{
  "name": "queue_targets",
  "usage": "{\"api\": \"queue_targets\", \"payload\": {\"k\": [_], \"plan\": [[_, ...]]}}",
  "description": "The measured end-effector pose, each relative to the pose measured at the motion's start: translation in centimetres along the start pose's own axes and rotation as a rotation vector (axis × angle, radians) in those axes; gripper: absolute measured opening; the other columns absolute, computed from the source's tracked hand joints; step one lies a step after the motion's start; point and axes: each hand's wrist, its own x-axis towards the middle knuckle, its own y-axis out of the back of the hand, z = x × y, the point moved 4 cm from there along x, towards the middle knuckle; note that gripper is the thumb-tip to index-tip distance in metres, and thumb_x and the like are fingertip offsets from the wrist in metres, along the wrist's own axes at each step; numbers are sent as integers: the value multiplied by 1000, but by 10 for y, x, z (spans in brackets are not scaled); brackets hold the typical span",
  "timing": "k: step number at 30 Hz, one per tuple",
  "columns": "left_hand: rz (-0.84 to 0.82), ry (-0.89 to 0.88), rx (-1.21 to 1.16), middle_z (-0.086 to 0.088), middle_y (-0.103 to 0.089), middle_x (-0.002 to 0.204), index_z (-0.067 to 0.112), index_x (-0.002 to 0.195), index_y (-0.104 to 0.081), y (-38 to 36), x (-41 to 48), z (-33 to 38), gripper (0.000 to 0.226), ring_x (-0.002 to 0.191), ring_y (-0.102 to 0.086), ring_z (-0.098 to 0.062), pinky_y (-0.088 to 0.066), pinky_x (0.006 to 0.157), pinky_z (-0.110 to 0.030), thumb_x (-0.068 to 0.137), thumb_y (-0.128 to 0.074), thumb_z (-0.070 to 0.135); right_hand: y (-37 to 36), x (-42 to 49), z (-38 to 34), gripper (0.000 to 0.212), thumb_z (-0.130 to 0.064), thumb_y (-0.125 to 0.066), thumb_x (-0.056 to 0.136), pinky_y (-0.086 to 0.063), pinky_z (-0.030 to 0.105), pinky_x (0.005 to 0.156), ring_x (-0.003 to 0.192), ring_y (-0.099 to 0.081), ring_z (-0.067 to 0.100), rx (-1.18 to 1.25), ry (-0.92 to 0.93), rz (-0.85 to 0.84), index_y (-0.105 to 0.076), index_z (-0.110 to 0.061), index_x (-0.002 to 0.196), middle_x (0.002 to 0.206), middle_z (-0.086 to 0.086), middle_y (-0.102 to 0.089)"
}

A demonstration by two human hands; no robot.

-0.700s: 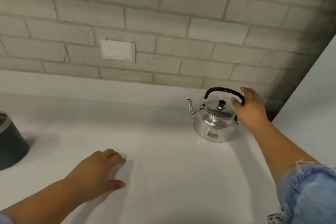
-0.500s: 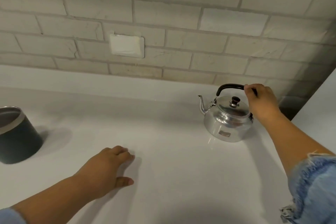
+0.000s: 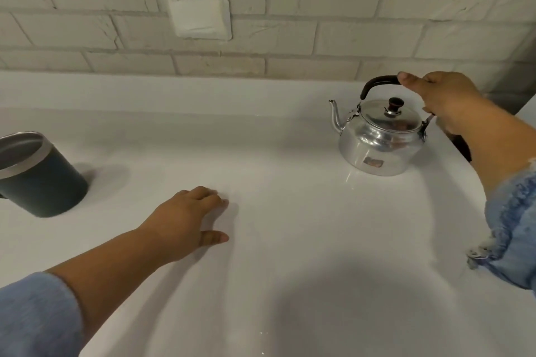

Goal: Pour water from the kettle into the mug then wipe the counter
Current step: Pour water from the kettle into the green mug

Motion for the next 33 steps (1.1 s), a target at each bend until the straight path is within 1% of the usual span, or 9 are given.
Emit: {"api": "queue_targets", "payload": {"k": [3,8,13,19,22,25,29,31,33], "plan": [[12,4,5,10,-34,147,36,138,-40,0,-1,1,73,124,-42,-18,-39,100,-29,73,-57,67,1,-6,0,70,-86,-60,49,-36,32,60,78,-55,24,41,-22,31,-46,-18,58,72,6,-52],[12,12,19,10,-34,148,35,139,-38,1,-1,1,75,126,-41,-20,-38,102,-32,74,-57,66,4,-19,0,69,-83,-66,45,-36,28,56,54,-40,20,133,-58,88,-43,-19,56,57,1,-40],[19,15,35,9,-36,145,34,139,-39,0,-1,1,74,125,-42,-21,-38,99,-32,75,-58,65,9,-41,-4,58,-73,-71,53,-36,28,53,49,-38,16,233,-83,92,-51,-19,58,59,-3,-47],[28,10,47,5,-38,143,32,138,-41,-1,1,1,73,123,-44,-23,-40,99,-35,75,-59,64,33,-76,-24,59,-78,-66,54,-33,23,46,29,-31,8,499,-147,124,-52,-22,69,59,-5,-55],[4,16,-7,8,-37,144,33,137,-42,2,-1,1,70,126,-42,-19,-38,101,-32,75,-62,60,38,-97,-37,54,-73,-69,58,-33,23,49,32,-28,9,560,-106,58,-50,-23,69,53,-8,-51],[32,18,-191,12,-46,135,37,127,-53,8,-13,-4,55,123,-46,-12,-35,101,-25,76,-68,50,35,-119,-52,50,-69,-71,61,-34,25,53,33,-27,8,578,-91,-48,-50,-24,68,47,-11,-49],[219,51,-476,15,-60,120,44,100,-64,17,-48,-18,21,107,-57,-10,-44,97,-29,81,-67,34,20,-147,-73,47,-67,-72,62,-35,23,53,35,-27,7,557,-76,-210,-50,-26,67,46,-11,-47],[309,64,-511,17,-63,112,44,91,-65,22,-70,-27,16,104,-60,-7,-46,96,-27,85,-64,30,10,-162,-85,44,-64,-74,62,-35,22,53,37,-28,6,551,-45,-290,-52,-26,67,49,-11,-48],[360,92,-510,20,-64,108,44,89,-66,28,-91,-41,19,101,-61,-4,-45,92,-21,87,-61,26,-2,-178,-99,41,-61,-74,64,-35,23,55,39,-28,6,529,-3,-365,-52,-26,67,47,-11,-47]]}}
